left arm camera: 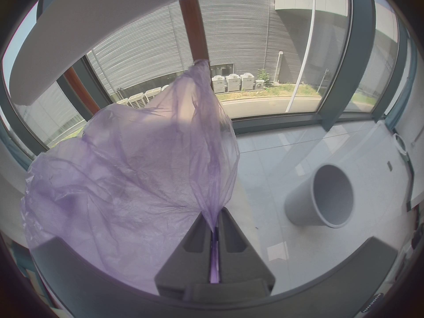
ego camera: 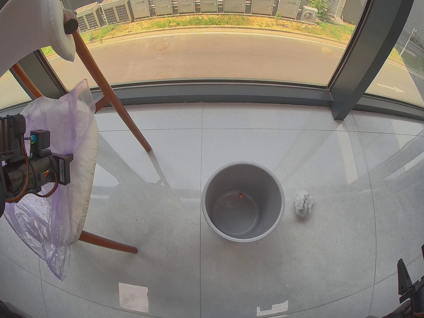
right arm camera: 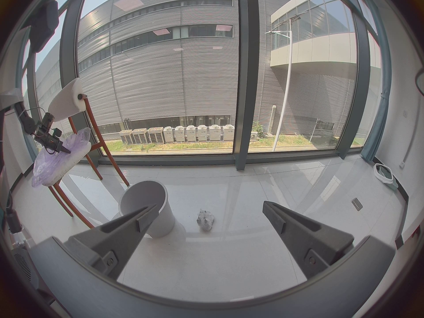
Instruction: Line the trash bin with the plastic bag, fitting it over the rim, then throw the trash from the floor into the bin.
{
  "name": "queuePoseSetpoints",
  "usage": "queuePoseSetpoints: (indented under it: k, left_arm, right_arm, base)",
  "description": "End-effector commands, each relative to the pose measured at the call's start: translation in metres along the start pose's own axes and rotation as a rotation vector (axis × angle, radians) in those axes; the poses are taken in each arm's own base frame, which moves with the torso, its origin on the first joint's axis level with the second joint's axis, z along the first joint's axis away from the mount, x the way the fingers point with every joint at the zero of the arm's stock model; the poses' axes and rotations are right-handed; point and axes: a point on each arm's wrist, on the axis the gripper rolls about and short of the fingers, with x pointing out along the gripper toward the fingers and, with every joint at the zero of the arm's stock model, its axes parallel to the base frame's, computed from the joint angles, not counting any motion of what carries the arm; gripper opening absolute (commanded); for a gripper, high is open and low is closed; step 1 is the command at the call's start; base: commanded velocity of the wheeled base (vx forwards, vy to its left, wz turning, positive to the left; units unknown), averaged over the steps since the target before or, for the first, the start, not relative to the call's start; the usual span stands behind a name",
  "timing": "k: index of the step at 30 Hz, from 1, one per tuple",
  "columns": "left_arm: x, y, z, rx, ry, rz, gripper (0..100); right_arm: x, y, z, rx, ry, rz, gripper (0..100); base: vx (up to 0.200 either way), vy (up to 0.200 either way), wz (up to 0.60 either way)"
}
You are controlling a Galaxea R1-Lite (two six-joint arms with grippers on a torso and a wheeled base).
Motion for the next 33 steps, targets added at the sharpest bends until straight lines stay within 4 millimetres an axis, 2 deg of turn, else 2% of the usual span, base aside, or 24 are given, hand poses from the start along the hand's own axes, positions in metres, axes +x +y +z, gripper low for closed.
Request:
queuePoseSetpoints:
  k: [1,7,14,17,23,26,30,33]
  left_arm:
    - [-0.043,-0.003,-0.006,-0.018,-0.078,-0.080,0]
    - [-0.060,-0.009,-0.010,-0.006,-0.134,-0.238,0]
    - [-0.062,-0.023,-0.001,0.025,-0.182,-0.462,0]
    - [-0.065,-0.040,0.006,0.059,-0.212,-0.627,0]
    - [-0.058,-0.069,0.015,0.082,-0.205,-0.782,0]
    - [-0.056,-0.094,0.022,0.075,-0.188,-0.897,0]
    - [-0.056,-0.115,0.029,0.069,-0.179,-0.977,0]
    - [-0.049,-0.136,0.035,0.079,-0.159,-1.038,0]
  right_arm:
    - [0.000,0.000,-0.005,0.000,0.005,0.000,100]
    - [0.000,0.000,-0.005,-0.002,0.005,0.001,100]
    - [0.000,0.000,-0.005,-0.002,0.005,0.001,100]
    - [0.000,0.000,-0.005,-0.002,0.005,0.001,100]
    - [0.000,0.000,-0.005,-0.002,0.005,0.001,100]
    - [0.000,0.000,-0.005,0.000,0.004,0.001,100]
    - [0.000,0.000,-0.005,0.000,0.004,0.001,100]
    - [0.000,0.000,-0.005,0.000,0.002,0.002,100]
  base:
    - [0.000,0.000,0.00]
    - [0.000,0.000,0.00]
    - [0.000,0.000,0.00]
    - [0.000,0.000,0.00]
    - [0.000,0.000,0.00]
    - [0.000,0.000,0.00]
    - [0.000,0.000,0.00]
    - [0.000,0.000,0.00]
